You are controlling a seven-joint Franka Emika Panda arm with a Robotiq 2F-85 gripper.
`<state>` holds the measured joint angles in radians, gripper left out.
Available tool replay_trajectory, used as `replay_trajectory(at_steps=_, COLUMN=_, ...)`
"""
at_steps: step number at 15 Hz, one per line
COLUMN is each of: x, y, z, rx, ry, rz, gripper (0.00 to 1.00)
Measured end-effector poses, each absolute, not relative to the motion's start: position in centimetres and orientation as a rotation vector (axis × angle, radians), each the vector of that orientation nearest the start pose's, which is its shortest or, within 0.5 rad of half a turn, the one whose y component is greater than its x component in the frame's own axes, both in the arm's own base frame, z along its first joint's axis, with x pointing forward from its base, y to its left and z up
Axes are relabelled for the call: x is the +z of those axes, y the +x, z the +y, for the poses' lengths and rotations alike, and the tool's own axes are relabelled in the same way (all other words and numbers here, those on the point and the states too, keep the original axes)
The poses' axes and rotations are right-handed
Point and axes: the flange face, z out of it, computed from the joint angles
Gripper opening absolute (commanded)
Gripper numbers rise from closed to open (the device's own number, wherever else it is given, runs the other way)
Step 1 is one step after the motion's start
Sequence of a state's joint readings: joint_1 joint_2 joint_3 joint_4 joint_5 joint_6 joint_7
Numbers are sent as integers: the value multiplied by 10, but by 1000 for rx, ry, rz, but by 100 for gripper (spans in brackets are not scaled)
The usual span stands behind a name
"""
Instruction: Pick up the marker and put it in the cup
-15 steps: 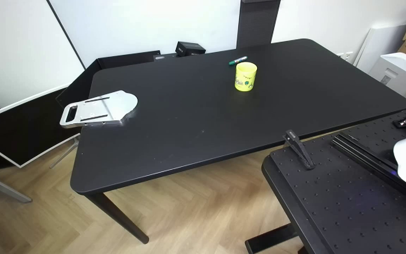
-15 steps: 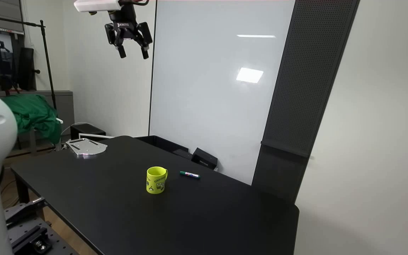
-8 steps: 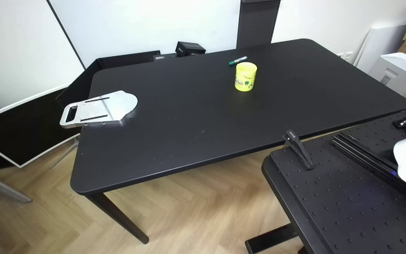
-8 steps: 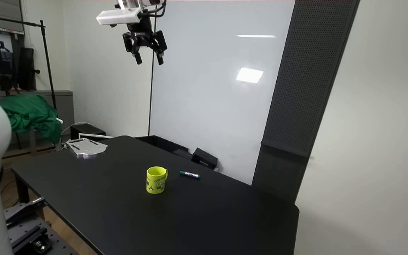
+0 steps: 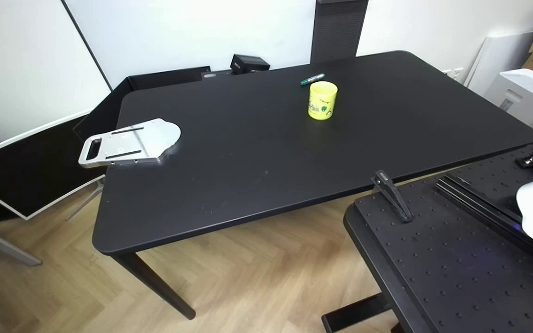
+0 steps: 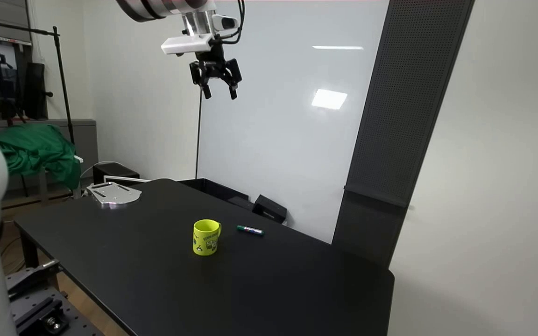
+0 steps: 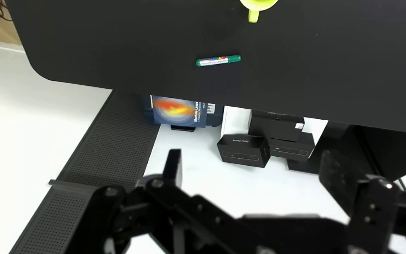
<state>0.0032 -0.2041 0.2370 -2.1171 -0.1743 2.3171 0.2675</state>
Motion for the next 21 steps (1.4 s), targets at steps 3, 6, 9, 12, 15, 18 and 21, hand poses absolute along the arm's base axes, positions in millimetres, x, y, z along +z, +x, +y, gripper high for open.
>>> replay_trajectory(at_steps=3, x=531, y=544, z=122, rx=-681, ry=-3170, rz=-28, gripper=100)
replay_trajectory(at_steps=6, x=518, y=574, z=109, rx=-653, ry=-3174, rz=59, gripper=100)
replay_trajectory(at_steps=9, x=510, y=580, z=106, rx=-637, ry=-3176, rz=56, gripper=100)
replay_trajectory(at_steps=12, x=514, y=577, z=111, rx=-649, ry=-3172, rz=43, gripper=100)
replay_trajectory(at_steps=15, x=514, y=577, z=110, rx=-650, ry=-3172, rz=43, gripper=100)
replay_trajectory(at_steps=18, x=514, y=577, z=110, rx=-650, ry=-3172, rz=44, gripper=100)
replay_trajectory(at_steps=21, x=513, y=578, z=109, rx=-646, ry=-3174, rz=44, gripper=100)
